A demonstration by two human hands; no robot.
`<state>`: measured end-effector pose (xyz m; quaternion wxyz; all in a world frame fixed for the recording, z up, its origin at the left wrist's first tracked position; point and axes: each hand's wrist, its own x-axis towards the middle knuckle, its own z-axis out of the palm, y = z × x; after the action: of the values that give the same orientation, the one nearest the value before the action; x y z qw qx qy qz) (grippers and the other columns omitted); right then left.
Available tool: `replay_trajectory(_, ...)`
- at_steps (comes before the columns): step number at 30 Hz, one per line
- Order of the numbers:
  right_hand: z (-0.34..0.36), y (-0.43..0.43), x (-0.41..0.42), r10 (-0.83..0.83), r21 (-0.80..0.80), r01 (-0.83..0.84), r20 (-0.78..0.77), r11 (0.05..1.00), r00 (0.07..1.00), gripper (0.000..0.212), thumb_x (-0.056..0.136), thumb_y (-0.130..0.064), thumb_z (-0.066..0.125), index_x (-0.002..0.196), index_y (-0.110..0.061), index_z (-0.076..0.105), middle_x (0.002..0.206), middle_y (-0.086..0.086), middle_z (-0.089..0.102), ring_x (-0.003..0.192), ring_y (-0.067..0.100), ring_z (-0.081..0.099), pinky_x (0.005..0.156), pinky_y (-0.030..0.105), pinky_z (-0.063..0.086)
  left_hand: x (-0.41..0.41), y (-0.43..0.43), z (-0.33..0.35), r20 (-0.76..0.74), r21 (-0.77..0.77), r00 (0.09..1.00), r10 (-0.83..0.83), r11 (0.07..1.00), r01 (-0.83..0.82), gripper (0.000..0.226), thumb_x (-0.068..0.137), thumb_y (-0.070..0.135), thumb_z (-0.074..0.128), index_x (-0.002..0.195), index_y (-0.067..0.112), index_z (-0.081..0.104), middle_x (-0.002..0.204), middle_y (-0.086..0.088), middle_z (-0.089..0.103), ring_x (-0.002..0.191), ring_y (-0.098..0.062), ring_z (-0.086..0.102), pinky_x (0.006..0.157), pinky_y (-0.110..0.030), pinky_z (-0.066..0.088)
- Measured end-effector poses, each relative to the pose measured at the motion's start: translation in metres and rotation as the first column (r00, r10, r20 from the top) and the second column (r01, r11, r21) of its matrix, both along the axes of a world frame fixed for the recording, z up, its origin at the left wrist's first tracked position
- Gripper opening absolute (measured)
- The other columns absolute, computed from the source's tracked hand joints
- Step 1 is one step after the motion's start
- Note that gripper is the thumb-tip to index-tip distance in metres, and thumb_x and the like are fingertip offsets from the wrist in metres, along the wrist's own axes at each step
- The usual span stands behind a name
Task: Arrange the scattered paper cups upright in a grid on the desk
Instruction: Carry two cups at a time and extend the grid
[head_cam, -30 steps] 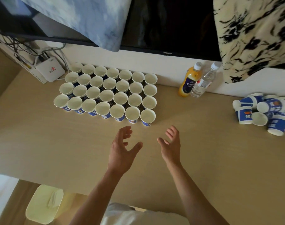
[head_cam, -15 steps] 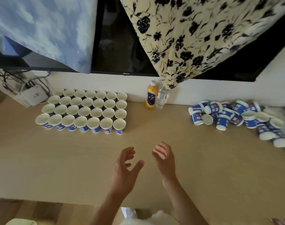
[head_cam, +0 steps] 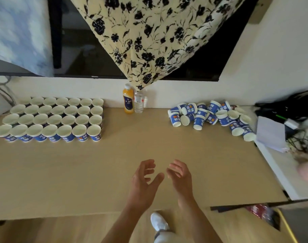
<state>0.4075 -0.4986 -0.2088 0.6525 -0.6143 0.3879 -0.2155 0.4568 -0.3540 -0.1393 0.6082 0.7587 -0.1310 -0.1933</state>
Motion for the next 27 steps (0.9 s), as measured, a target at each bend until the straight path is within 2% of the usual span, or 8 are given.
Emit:
replay_trajectory(3, -0.007, -0.035, 0.003, -0.015, 0.027, 0.015, -0.027, 1.0, 1.0, 0.044, 0.086, 0.0, 0.075, 0.124, -0.009, 0.056, 0.112, 0.014, 0.068, 0.106, 0.028, 0.067, 0.095, 0.042, 0.056, 0.003, -0.032, 0.001, -0.009, 0.026, 1.0, 0.0, 1.0, 0.0, 0.037, 0.084, 0.019, 0.08, 0.114, 0.029, 0.06, 0.113, 0.011, 0.068, 0.099, -0.002, 0.066, 0.087, -0.038, 0.058)
replay_trajectory(5, -0.011, -0.061, 0.011, -0.02, 0.032, 0.022, -0.053, 0.999, 0.998, 0.047, 0.087, -0.002, 0.075, 0.128, -0.008, 0.054, 0.111, 0.014, 0.067, 0.105, 0.03, 0.067, 0.096, 0.048, 0.055, 0.008, -0.053, 0.003, -0.016, 0.037, 1.0, 0.012, 0.999, -0.011, 0.036, 0.084, 0.019, 0.08, 0.113, 0.029, 0.061, 0.112, 0.012, 0.069, 0.097, 0.001, 0.066, 0.086, -0.038, 0.058)
replay_trajectory(10, -0.015, -0.159, 0.047, -0.036, 0.014, 0.037, -0.11, 0.999, 0.993, 0.05, 0.086, -0.003, 0.074, 0.131, -0.006, 0.052, 0.103, 0.009, 0.066, 0.083, 0.014, 0.065, 0.086, 0.043, 0.055, 0.023, -0.116, 0.001, -0.038, 0.057, 0.997, 0.069, 0.996, -0.067, 0.034, 0.085, 0.016, 0.079, 0.113, 0.028, 0.062, 0.109, 0.01, 0.07, 0.098, -0.006, 0.068, 0.085, -0.035, 0.059)
replay_trajectory(14, -0.018, -0.248, 0.095, 0.015, -0.074, -0.03, -0.196, 0.997, 0.98, 0.053, 0.081, -0.019, 0.074, 0.13, -0.013, 0.054, 0.098, 0.007, 0.07, 0.09, 0.024, 0.068, 0.089, 0.047, 0.057, 0.031, -0.162, -0.008, -0.054, 0.082, 0.992, 0.112, 0.991, -0.107, 0.033, 0.086, 0.015, 0.077, 0.114, 0.026, 0.063, 0.109, 0.008, 0.07, 0.095, -0.002, 0.068, 0.076, -0.02, 0.055)
replay_trajectory(19, -0.015, -0.333, 0.164, 0.142, -0.164, -0.2, -0.309, 0.966, 0.94, 0.05, 0.079, -0.029, 0.072, 0.122, -0.02, 0.047, 0.104, 0.003, 0.063, 0.089, 0.021, 0.062, 0.071, 0.03, 0.048, 0.029, -0.206, -0.019, -0.075, 0.095, 0.981, 0.177, 0.981, -0.169, 0.031, 0.086, 0.015, 0.076, 0.113, 0.025, 0.064, 0.106, 0.008, 0.072, 0.094, -0.001, 0.069, 0.074, -0.018, 0.055)
replay_trajectory(20, -0.017, -0.346, 0.177, 0.162, -0.178, -0.234, -0.348, 0.956, 0.924, 0.054, 0.082, -0.028, 0.071, 0.129, -0.019, 0.046, 0.11, 0.002, 0.061, 0.093, 0.021, 0.06, 0.073, 0.03, 0.047, 0.027, -0.214, -0.022, -0.081, 0.104, 0.979, 0.185, 0.979, -0.177, 0.031, 0.086, 0.016, 0.076, 0.112, 0.026, 0.064, 0.105, 0.008, 0.072, 0.093, -0.001, 0.069, 0.075, -0.019, 0.055)
replay_trajectory(24, -0.032, -0.379, 0.21, 0.222, -0.16, -0.323, -0.452, 0.933, 0.864, 0.072, 0.09, -0.027, 0.07, 0.152, -0.014, 0.034, 0.149, 0.007, 0.048, 0.132, 0.029, 0.051, 0.107, 0.044, 0.045, 0.023, -0.234, -0.022, -0.108, 0.116, 0.976, 0.188, 0.978, -0.175, 0.028, 0.086, 0.021, 0.078, 0.109, 0.029, 0.064, 0.103, 0.012, 0.072, 0.094, -0.003, 0.069, 0.08, -0.028, 0.057)
replay_trajectory(27, -0.044, -0.387, 0.222, 0.22, -0.155, -0.335, -0.495, 0.929, 0.841, 0.073, 0.09, -0.03, 0.07, 0.151, -0.011, 0.036, 0.15, 0.011, 0.048, 0.129, 0.032, 0.056, 0.106, 0.047, 0.047, 0.025, -0.244, -0.023, -0.11, 0.15, 0.973, 0.204, 0.971, -0.186, 0.029, 0.087, 0.016, 0.077, 0.109, 0.029, 0.064, 0.103, 0.013, 0.071, 0.094, -0.001, 0.068, 0.081, -0.029, 0.057)
